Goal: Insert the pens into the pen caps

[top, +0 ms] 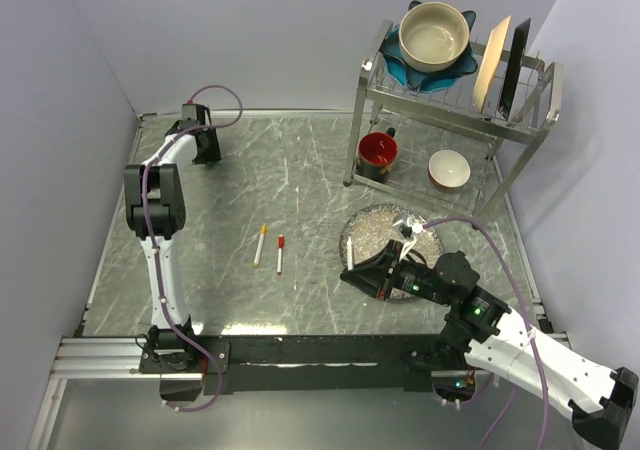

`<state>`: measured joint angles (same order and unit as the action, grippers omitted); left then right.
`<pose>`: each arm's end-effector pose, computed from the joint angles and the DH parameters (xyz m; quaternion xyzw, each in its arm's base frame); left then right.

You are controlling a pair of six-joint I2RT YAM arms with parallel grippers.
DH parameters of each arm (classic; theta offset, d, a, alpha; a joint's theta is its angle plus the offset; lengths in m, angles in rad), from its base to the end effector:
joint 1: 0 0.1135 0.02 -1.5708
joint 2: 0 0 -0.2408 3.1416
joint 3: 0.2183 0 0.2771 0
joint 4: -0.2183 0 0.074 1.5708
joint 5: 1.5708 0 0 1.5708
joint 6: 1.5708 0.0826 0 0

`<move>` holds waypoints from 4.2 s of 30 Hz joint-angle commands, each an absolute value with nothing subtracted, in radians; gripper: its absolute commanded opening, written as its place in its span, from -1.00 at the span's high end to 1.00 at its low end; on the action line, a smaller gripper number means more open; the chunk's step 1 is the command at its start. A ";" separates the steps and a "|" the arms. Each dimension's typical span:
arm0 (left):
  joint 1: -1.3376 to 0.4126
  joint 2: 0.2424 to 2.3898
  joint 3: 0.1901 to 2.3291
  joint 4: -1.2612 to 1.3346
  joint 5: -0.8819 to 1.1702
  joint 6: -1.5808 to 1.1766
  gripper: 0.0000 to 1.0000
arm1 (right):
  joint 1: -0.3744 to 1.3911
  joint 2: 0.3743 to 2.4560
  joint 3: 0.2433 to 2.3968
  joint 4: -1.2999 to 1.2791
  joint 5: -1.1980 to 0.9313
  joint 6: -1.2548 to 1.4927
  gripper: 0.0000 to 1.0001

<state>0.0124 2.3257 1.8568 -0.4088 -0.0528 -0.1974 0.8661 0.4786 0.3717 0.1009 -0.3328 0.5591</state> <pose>0.5533 0.0112 0.0998 -0.1074 0.9341 -0.0066 0.3404 0.1308 0.1955 0.2543 -0.2223 0.6734 0.5434 0.4493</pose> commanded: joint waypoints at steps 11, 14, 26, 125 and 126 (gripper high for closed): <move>-0.046 2.358 1.870 -0.505 -0.138 -0.192 0.54 | 0.868 0.405 0.400 0.089 -0.318 0.543 1.00; -0.046 2.371 1.884 -0.526 -0.161 -0.204 0.61 | 0.870 0.394 0.403 0.081 -0.318 0.542 1.00; -0.049 2.424 1.948 -0.575 -0.255 -0.267 0.42 | 0.868 0.376 0.413 0.067 -0.325 0.532 1.00; -0.828 0.548 0.423 0.480 -0.008 -0.991 0.98 | 1.138 0.994 0.604 0.492 -0.233 0.721 1.00; -0.828 0.548 0.420 0.482 -0.008 -0.991 0.98 | 1.138 0.996 0.607 0.495 -0.233 0.721 1.00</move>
<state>-0.8246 0.5621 0.4294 0.4156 -0.0284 -0.9859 1.1301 1.0061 0.5533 0.4339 -0.2440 0.7208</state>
